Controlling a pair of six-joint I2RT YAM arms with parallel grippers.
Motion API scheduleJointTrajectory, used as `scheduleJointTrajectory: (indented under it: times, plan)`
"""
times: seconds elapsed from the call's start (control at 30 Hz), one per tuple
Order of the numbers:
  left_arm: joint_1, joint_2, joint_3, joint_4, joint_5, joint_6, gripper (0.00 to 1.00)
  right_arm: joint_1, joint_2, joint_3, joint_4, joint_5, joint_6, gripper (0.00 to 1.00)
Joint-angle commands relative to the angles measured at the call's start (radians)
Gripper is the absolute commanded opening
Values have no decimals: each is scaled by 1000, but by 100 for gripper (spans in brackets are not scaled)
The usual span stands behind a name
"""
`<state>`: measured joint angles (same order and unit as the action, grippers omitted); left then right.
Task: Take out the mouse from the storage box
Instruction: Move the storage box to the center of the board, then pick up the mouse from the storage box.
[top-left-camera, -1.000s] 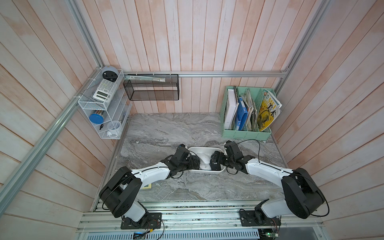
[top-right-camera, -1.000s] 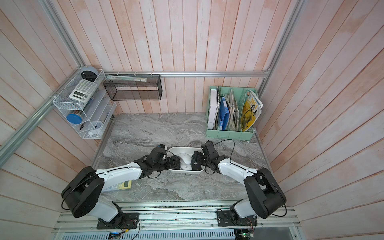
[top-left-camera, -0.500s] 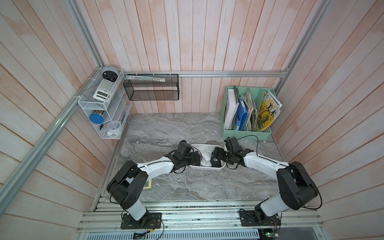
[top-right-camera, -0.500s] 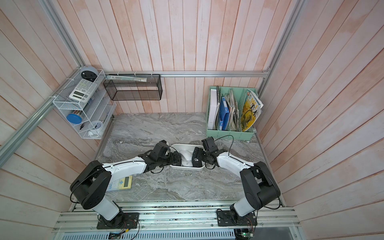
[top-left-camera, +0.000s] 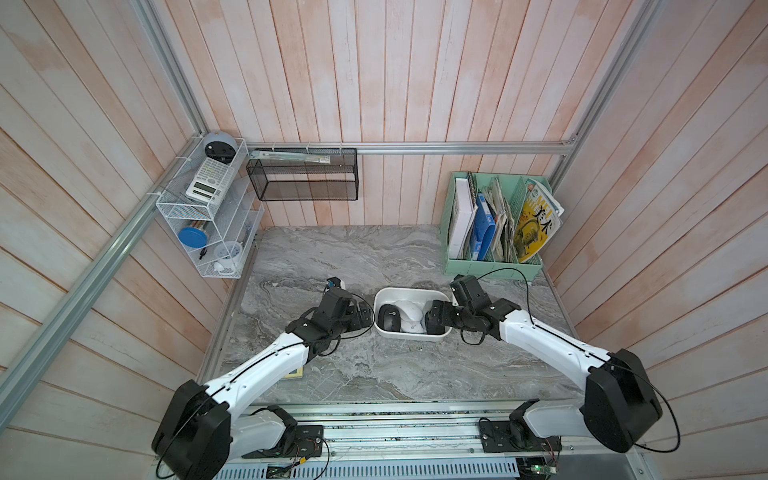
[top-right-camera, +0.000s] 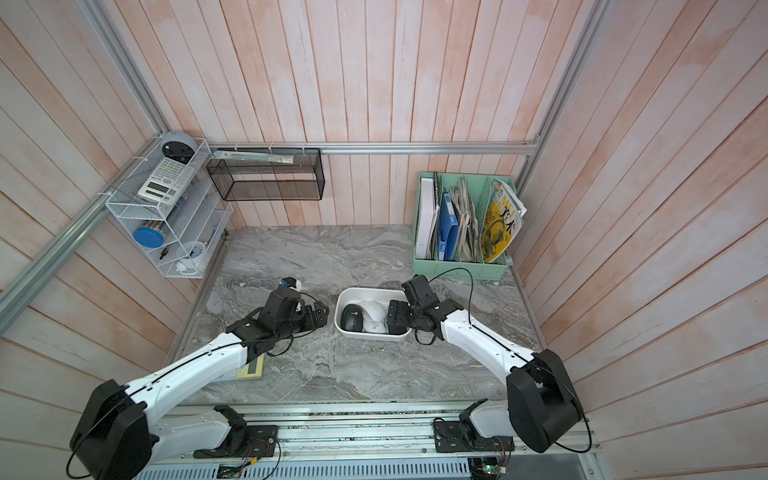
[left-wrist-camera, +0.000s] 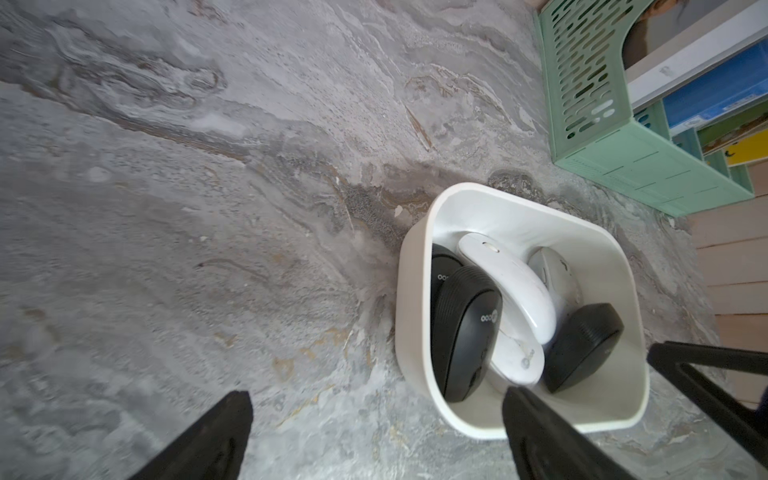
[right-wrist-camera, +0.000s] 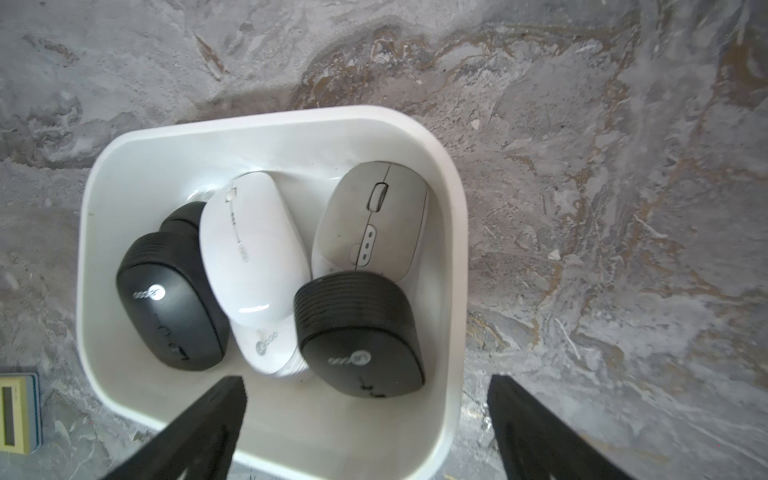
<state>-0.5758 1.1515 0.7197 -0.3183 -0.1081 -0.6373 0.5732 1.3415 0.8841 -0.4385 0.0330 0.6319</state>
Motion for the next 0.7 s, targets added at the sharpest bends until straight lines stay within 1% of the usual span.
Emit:
scheduleJointTrajectory:
  times: [0.0, 0.07, 0.17, 0.33, 0.5, 0.6, 0.67]
  plan:
    - [0, -108, -74, -72, -95, 90, 100, 33, -20, 27, -105, 90, -35, 98]
    - [0, -173, -126, -51, -114, 102, 100, 75, -2, 59, -138, 130, -55, 98]
    - [0, -251, -200, 27, -103, 108, 100, 130, 57, 125, -201, 190, -85, 96]
    - [-1, -323, -217, 27, -140, 114, 100, 160, 139, 193, -250, 224, -106, 90]
    - [-1, -351, -229, 22, -137, 111, 100, 160, 190, 224, -259, 232, -122, 84]
    - [-1, -342, -224, 19, -137, 109, 100, 159, 229, 249, -268, 211, -140, 84]
    - [-1, -337, -222, 21, -134, 110, 100, 160, 263, 266, -271, 182, -164, 81]
